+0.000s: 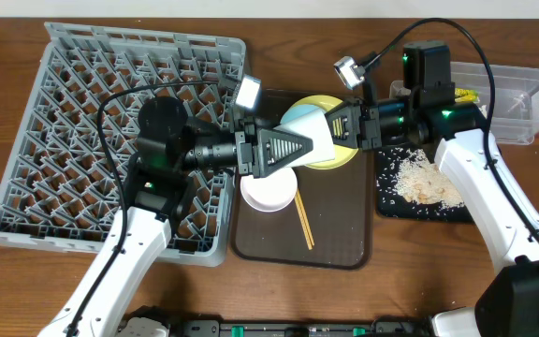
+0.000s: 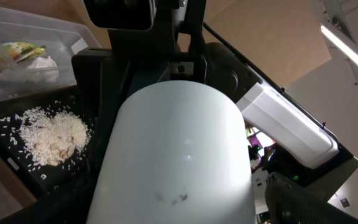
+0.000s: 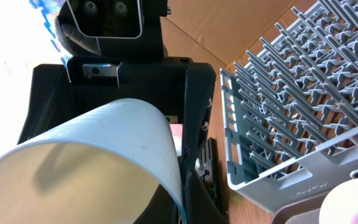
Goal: Sort waste into correct bins and load items into the dishwasher
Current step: 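Hand the pink cup from the right gripper to the left gripper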
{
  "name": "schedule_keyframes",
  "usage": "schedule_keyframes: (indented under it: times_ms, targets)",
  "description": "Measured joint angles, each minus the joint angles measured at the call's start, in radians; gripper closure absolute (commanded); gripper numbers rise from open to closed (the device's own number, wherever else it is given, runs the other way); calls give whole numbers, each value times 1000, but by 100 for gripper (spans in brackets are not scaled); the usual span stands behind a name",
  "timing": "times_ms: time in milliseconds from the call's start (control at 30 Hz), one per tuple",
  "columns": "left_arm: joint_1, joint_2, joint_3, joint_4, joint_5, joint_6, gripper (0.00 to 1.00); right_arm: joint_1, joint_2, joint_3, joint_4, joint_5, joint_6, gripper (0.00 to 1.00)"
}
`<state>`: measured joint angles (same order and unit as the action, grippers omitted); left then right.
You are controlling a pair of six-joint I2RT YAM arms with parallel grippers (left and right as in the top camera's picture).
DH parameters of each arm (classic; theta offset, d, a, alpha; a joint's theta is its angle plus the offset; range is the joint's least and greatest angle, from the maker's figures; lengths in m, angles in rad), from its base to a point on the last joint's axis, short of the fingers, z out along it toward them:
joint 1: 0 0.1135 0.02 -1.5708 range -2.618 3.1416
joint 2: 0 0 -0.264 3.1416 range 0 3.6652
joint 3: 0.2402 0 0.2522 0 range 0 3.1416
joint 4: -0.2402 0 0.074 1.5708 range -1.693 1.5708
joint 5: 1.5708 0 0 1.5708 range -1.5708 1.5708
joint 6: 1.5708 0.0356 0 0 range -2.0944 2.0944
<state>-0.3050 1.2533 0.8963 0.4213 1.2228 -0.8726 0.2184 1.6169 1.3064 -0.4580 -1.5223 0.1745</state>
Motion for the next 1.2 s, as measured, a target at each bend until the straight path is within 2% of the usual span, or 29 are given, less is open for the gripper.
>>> schedule_keyframes:
  times_ms: [167, 500, 733, 867, 933, 1100, 1200]
  targets:
    - [0, 0, 0, 1, -3, 0, 15, 0, 0, 0, 11, 0, 0, 99]
    - [1, 0, 0, -1, -11, -11, 27, 3, 0, 0, 52, -2, 5, 99]
    - [1, 0, 0, -5, -18, -14, 41, 4, 0, 0, 54, -5, 8, 99]
    - [1, 0, 0, -5, -18, -3, 55, 4, 0, 0, 55, -5, 8, 98]
    - [1, 0, 0, -5, -18, 14, 59, 3, 0, 0, 56, -5, 8, 93]
    - [0, 0, 0, -2, -18, 91, 70, 14, 0, 0, 54, -3, 16, 66]
    - [5, 0, 0, -21, -18, 138, 75, 17, 0, 0, 54, -3, 19, 62]
